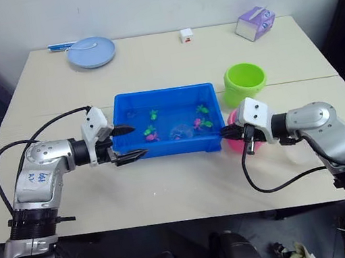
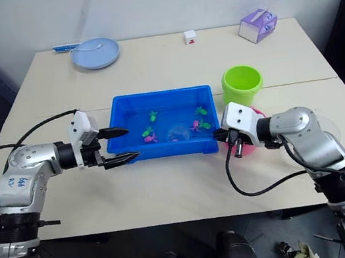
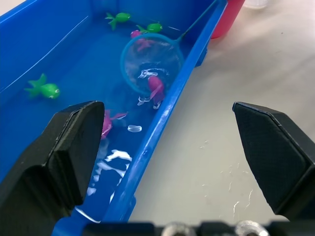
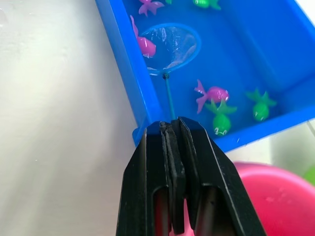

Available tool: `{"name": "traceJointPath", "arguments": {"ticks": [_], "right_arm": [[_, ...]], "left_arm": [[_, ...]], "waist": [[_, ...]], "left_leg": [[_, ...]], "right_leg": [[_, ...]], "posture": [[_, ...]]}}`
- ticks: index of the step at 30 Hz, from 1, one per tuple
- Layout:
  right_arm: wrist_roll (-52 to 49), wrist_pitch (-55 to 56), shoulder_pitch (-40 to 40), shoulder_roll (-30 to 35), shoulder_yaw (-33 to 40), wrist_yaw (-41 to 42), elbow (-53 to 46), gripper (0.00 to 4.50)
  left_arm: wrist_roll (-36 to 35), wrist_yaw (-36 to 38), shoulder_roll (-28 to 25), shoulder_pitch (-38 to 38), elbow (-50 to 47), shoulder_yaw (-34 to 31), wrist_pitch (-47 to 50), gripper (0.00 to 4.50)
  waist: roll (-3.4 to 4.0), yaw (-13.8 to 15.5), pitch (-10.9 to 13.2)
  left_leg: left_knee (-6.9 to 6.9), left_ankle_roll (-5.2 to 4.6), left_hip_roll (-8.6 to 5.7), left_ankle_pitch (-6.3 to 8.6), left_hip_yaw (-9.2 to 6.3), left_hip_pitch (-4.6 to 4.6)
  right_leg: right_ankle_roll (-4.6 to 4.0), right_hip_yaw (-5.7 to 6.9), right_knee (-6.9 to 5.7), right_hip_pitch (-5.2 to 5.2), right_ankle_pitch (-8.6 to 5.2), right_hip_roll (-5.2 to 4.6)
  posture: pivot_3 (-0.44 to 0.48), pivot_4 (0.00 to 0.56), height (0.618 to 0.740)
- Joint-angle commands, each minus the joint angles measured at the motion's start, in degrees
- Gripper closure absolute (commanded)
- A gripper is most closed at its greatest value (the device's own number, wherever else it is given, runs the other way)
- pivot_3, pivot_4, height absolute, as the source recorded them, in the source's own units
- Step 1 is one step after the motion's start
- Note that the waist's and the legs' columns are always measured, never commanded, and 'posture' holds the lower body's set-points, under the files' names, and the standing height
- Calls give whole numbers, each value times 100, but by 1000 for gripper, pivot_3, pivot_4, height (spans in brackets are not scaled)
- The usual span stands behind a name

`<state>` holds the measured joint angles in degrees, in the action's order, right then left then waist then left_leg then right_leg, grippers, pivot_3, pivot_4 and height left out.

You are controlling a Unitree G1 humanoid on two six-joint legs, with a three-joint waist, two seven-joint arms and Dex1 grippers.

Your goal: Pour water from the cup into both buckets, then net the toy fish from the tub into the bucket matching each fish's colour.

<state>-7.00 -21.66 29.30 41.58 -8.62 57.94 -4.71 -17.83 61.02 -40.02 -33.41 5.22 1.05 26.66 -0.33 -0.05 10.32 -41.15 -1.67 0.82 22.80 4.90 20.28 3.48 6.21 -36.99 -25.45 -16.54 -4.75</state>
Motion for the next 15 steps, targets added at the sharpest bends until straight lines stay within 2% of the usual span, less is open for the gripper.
{"name": "traceJointPath", "arguments": {"ticks": [1,5,11,15], "right_arm": [[-671,-1045,-137,-255,373,-188,-460,3717],[-1166,-1746,-135,-438,727,-367,-600,3717],[-1643,-2415,-285,-338,1305,-634,-1291,3717],[-1798,-2721,-780,-268,2042,-1038,-2103,3717]], "left_arm": [[-73,-6,-152,34,-34,-248,-87,0],[-159,-25,-121,-31,-29,-301,-6,0],[-425,120,82,-241,-57,-247,205,0],[-568,153,542,-521,32,-33,198,0]], "waist": [[0,-2,0],[0,-1,0],[0,10,0],[0,14,0]], "left_leg": [[0,0,0,0,0,0],[0,0,0,0,1,-1],[0,0,-2,0,0,1],[0,0,-2,0,0,1]], "right_leg": [[0,0,0,0,0,0],[0,0,0,0,0,0],[0,0,0,0,0,0],[0,0,0,0,0,0]], "posture": [[0,150,739],[0,150,739],[0,150,739],[0,150,739]]}}
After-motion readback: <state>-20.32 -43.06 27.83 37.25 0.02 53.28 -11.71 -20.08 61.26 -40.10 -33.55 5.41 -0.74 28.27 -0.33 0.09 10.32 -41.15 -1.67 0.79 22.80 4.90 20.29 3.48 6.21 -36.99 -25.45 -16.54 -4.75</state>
